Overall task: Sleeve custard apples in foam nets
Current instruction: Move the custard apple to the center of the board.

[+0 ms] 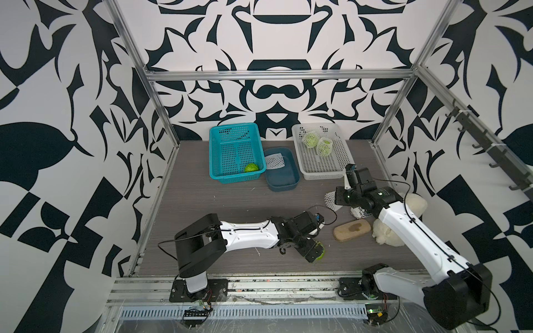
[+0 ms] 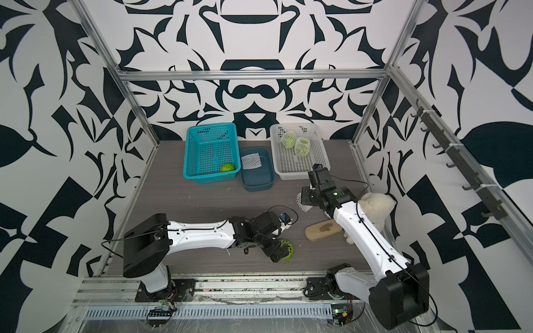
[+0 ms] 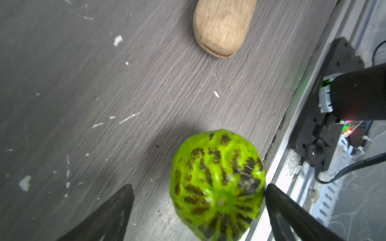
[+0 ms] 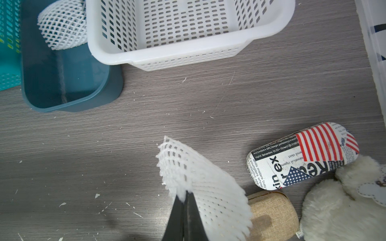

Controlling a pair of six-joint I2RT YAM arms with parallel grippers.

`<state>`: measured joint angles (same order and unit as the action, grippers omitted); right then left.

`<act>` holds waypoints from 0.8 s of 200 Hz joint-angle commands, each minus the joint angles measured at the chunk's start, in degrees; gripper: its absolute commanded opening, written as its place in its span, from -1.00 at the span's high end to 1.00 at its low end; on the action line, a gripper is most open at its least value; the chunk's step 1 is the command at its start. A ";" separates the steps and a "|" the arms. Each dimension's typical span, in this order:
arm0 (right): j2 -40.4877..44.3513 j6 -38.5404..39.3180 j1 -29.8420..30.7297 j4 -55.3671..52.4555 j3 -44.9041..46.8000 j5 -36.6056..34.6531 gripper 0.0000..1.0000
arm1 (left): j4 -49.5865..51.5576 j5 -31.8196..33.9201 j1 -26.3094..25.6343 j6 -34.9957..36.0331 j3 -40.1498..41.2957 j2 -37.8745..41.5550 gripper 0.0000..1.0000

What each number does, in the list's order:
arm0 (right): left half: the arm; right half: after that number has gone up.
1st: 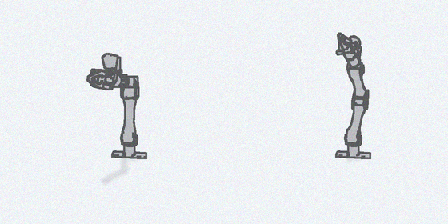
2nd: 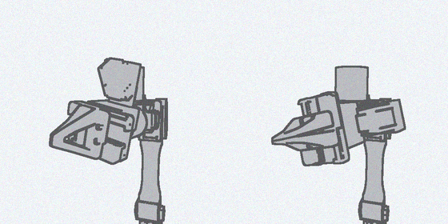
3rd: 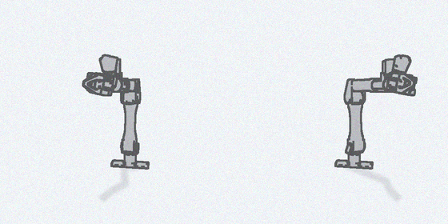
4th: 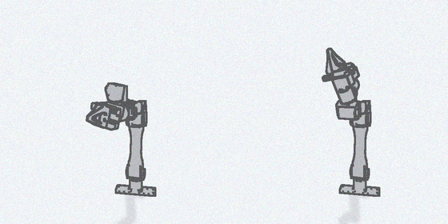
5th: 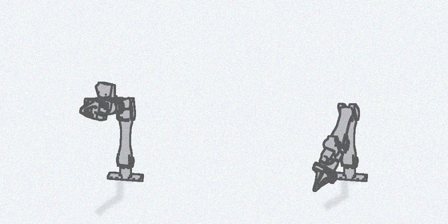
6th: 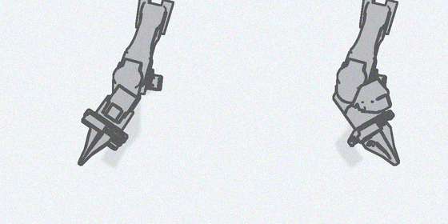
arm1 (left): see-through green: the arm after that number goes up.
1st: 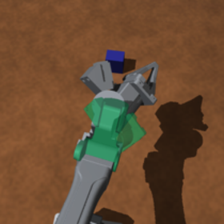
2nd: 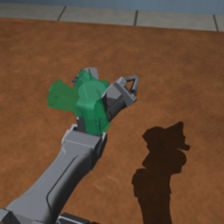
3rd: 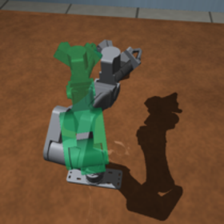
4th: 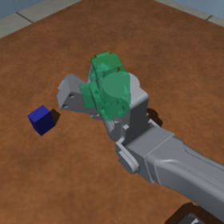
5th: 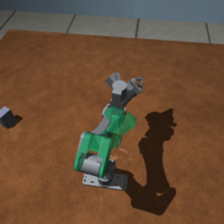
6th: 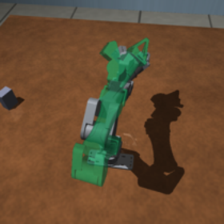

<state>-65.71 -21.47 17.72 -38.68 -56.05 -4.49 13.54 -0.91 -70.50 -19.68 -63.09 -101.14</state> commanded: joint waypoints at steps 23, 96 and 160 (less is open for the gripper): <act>1.73 0.27 -0.14 1.14 -0.20 0.01 1.00 | 6.58 11.86 1.43 -2.25 -1.20 -1.80 -0.99; 0.38 0.37 -0.11 1.67 0.07 4.42 1.00 | 3.76 13.88 9.74 -4.49 -0.60 -2.14 -0.99; -2.05 0.47 -0.09 7.55 2.46 18.12 1.00 | 3.62 12.39 11.26 -2.91 -0.08 -0.48 -1.00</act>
<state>-66.54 -21.41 17.72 -35.94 -54.68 6.15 17.12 12.12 -59.11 -23.31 -63.29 -102.61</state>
